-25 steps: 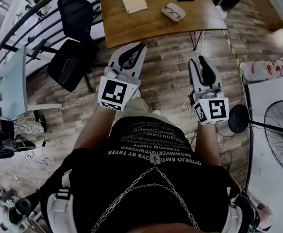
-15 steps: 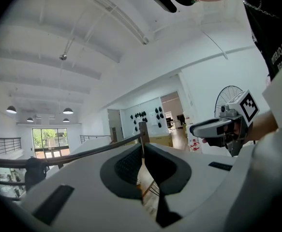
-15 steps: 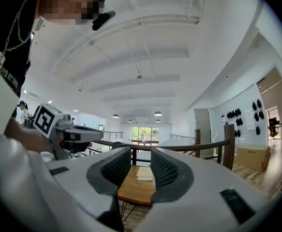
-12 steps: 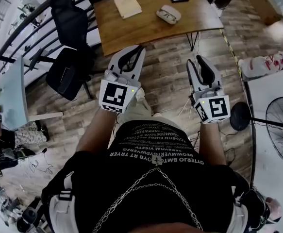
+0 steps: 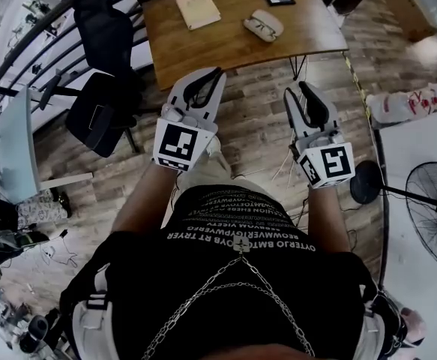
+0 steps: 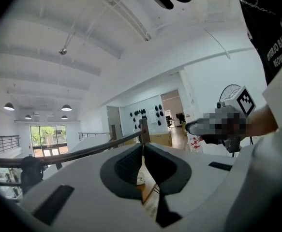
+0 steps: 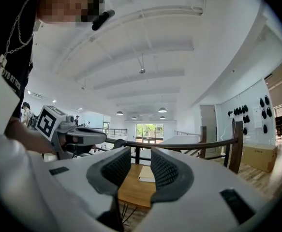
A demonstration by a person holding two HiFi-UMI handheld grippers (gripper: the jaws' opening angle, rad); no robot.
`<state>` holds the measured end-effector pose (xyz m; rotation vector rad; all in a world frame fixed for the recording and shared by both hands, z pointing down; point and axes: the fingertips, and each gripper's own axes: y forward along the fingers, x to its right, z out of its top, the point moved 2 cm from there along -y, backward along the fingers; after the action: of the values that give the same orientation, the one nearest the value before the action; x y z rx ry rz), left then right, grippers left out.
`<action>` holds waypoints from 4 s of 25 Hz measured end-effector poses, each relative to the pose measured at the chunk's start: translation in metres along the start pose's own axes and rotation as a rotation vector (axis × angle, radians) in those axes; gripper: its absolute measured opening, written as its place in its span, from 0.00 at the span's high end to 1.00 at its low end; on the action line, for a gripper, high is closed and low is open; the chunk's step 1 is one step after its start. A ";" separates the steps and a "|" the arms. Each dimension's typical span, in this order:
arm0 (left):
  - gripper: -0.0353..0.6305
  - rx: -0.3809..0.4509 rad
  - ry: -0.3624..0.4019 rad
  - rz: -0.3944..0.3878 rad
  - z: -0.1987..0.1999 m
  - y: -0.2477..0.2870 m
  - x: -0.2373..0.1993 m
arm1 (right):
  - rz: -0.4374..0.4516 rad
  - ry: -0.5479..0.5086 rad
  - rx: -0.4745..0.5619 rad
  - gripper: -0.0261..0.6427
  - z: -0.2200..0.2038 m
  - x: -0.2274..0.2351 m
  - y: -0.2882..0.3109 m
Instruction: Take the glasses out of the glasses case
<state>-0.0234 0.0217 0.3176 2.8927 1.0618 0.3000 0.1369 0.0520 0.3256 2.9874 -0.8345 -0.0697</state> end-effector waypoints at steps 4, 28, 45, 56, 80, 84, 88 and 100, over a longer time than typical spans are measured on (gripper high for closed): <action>0.89 -0.002 0.006 -0.024 0.000 0.019 -0.012 | 0.003 0.012 -0.003 0.79 0.000 0.008 0.023; 0.89 -0.006 -0.022 -0.049 -0.009 0.111 -0.111 | -0.042 0.042 -0.033 0.80 -0.006 0.055 0.134; 0.89 0.050 -0.053 -0.113 -0.006 0.138 -0.154 | -0.133 0.030 -0.031 0.80 0.006 0.059 0.167; 0.89 0.022 -0.078 -0.144 -0.017 0.159 -0.158 | -0.185 0.066 -0.030 0.80 0.003 0.080 0.179; 0.89 -0.005 -0.066 -0.087 -0.020 0.234 -0.179 | -0.125 0.087 -0.022 0.80 -0.015 0.156 0.232; 0.89 -0.020 -0.068 -0.074 -0.023 0.246 -0.183 | -0.111 0.092 -0.035 0.81 -0.021 0.170 0.244; 0.89 -0.033 -0.082 -0.053 -0.028 0.260 -0.191 | -0.101 0.101 -0.056 0.81 -0.030 0.186 0.257; 0.89 -0.062 -0.109 -0.048 -0.043 0.305 -0.195 | -0.068 0.115 -0.129 0.81 -0.064 0.225 0.289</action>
<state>0.0167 -0.3380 0.3608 2.7889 1.0819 0.1683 0.1832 -0.3102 0.3961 2.8669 -0.6882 0.0435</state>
